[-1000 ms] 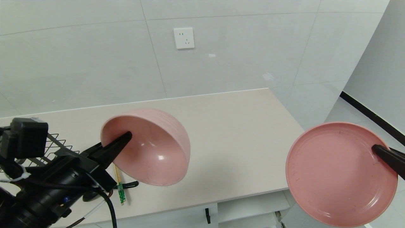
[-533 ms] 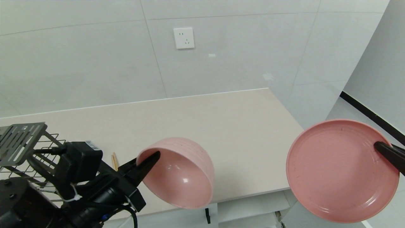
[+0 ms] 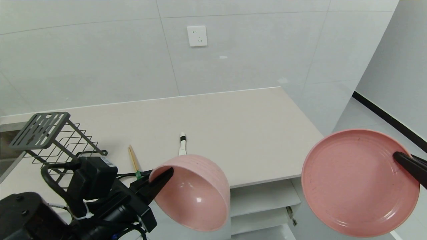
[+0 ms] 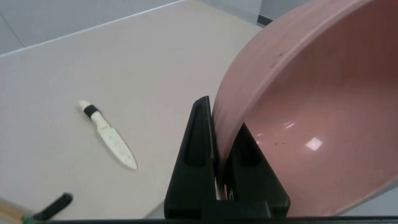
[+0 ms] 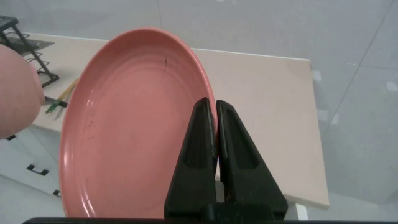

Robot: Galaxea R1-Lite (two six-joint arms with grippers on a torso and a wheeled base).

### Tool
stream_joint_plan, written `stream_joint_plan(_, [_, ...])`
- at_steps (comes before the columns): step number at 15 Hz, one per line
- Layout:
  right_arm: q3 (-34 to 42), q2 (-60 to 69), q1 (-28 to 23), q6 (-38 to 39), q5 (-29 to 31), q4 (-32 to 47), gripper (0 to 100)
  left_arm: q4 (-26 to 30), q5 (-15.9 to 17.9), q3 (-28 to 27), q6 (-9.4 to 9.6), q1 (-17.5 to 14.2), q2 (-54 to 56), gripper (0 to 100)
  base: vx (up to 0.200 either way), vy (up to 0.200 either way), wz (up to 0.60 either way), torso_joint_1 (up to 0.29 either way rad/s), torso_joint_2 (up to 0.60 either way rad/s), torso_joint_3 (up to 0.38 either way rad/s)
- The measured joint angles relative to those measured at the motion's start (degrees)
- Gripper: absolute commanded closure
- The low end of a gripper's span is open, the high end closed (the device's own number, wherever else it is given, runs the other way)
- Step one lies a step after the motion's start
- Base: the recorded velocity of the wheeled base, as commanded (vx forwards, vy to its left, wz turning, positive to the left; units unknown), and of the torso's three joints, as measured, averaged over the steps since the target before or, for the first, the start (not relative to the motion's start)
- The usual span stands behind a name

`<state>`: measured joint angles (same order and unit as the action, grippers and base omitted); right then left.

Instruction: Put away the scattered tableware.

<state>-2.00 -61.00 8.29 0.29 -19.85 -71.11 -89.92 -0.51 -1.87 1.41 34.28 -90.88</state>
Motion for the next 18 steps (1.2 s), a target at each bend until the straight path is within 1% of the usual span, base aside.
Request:
stream_joint_plan(3, [1.49,-0.38,-0.05,-1.71,0.00,0.06,100,0.01,0.07,1.57,0.00,0.23,0.89,100,0.000,0.000,0.00,0.000,0.00,0.000])
stream_joint_plan(7, [1.73,-0.96,-0.09,-1.62,0.06,0.33,100,-0.05,-0.02,1.87,-0.07,0.34,2.02,100,0.000,0.000,0.00,-0.023,0.05,0.024])
stream_joint_plan(16, [1.84,-1.76,-0.05,-1.51,0.01,0.44,100,-0.10,-0.15,1.84,-0.51,0.34,2.24,100,0.000,0.000,0.00,-0.155,0.32,0.157])
stream_joint_plan(18, [1.89,-1.82,-0.05,-1.51,0.01,0.57,100,-0.02,-0.15,1.87,-0.79,0.34,2.40,100,0.000,0.000,0.00,-0.229,0.45,0.224])
